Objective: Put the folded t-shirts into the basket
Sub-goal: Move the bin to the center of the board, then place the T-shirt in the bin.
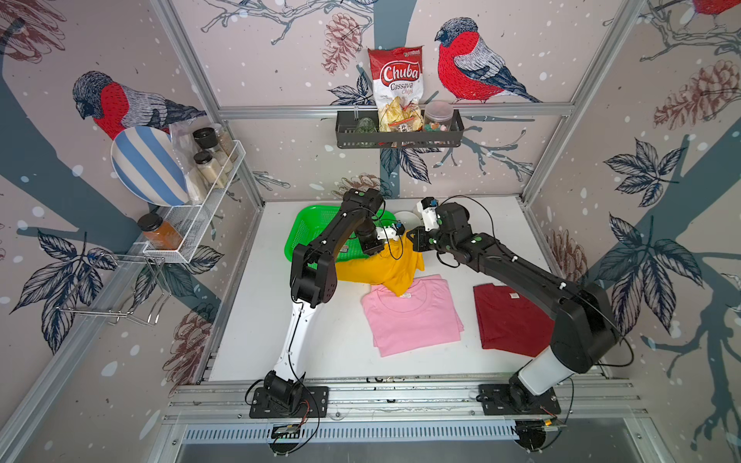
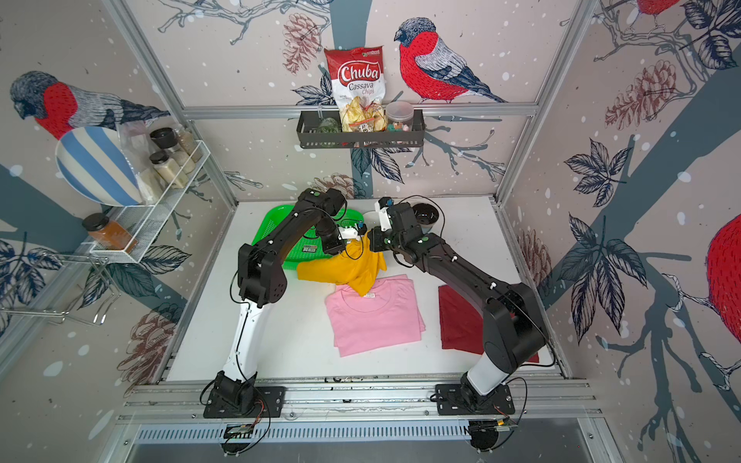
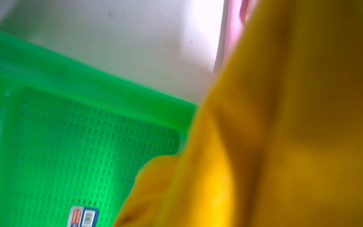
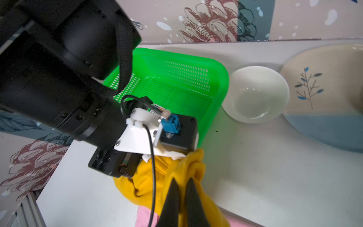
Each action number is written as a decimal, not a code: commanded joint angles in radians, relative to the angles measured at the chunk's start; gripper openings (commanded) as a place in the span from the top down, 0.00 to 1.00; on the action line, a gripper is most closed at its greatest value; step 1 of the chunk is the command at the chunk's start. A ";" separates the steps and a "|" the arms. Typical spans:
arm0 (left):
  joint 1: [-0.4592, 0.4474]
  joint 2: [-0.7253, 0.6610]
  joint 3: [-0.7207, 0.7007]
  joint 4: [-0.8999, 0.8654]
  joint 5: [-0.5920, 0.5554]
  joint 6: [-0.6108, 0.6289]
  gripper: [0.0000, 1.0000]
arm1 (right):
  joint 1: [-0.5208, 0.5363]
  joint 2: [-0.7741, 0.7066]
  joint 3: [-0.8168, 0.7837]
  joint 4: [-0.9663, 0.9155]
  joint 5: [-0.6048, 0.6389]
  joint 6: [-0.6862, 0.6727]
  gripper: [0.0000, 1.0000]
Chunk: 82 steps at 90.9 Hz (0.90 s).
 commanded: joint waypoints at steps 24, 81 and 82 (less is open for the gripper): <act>0.179 -0.294 0.024 -0.115 0.116 0.039 1.00 | 0.136 -0.007 0.195 -0.024 -0.095 -0.052 1.00; 0.408 -0.361 -0.082 -0.017 -0.096 0.194 1.00 | 0.119 0.343 0.457 0.112 -0.202 0.131 1.00; 0.409 -0.355 -0.079 -0.008 -0.102 0.192 1.00 | 0.117 0.351 0.460 0.110 -0.200 0.135 1.00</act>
